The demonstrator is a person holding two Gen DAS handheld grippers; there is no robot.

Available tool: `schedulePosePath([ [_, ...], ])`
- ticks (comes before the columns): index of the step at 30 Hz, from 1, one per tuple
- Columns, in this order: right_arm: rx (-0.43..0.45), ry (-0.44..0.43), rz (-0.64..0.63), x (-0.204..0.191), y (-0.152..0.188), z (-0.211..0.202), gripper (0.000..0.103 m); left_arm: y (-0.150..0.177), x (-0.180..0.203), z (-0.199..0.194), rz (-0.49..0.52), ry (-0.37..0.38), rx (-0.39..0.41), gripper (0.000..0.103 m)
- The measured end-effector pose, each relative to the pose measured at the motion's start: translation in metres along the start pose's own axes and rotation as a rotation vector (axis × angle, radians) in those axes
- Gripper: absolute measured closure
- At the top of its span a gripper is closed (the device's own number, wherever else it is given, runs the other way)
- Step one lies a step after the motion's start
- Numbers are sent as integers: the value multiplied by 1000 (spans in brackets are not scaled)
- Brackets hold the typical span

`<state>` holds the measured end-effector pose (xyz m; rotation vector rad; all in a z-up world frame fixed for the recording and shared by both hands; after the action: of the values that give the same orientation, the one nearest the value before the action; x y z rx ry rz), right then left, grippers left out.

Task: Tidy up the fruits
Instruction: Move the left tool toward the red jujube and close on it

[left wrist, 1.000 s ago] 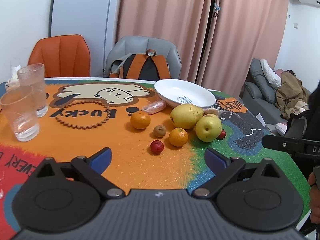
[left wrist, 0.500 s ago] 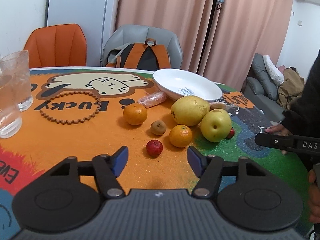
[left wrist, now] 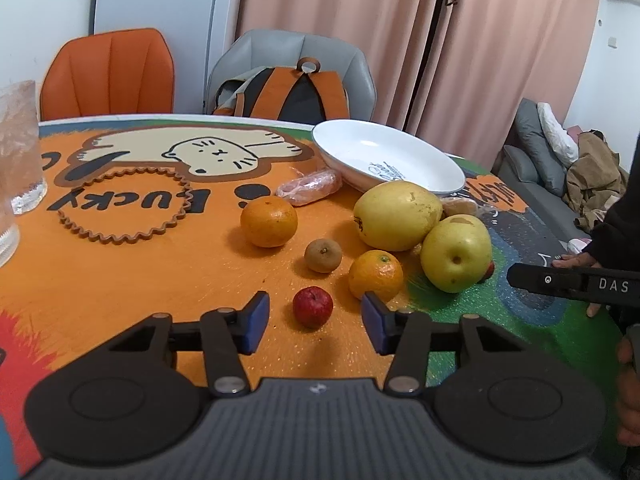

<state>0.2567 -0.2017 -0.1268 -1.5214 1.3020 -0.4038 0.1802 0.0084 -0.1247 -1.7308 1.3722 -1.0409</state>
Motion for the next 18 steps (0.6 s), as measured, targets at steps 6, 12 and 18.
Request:
schedulePosePath([
  [6,-23,6,1,4,-2,13,67,-1,0,14,-6,-7,-25,67],
  [12,-48,26,-1,9,-1,26,67,2,-1,24,-7,-9,-58,76],
  [18,-59,42,-21,10,-2,38,67,3,-2,28,-8,-12,-67,80],
])
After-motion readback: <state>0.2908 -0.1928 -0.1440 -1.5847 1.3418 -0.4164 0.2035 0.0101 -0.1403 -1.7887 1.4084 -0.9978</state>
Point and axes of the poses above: each gripper's, at about its wrist camera, not at the fingertips, and z roughly the way its jaws point, x to its right, y to its underside, the point moved 5 cm from there along z, roughly the way its jaws point, and after that the axes turned 12 degrees about x, right-handed, at the moved point
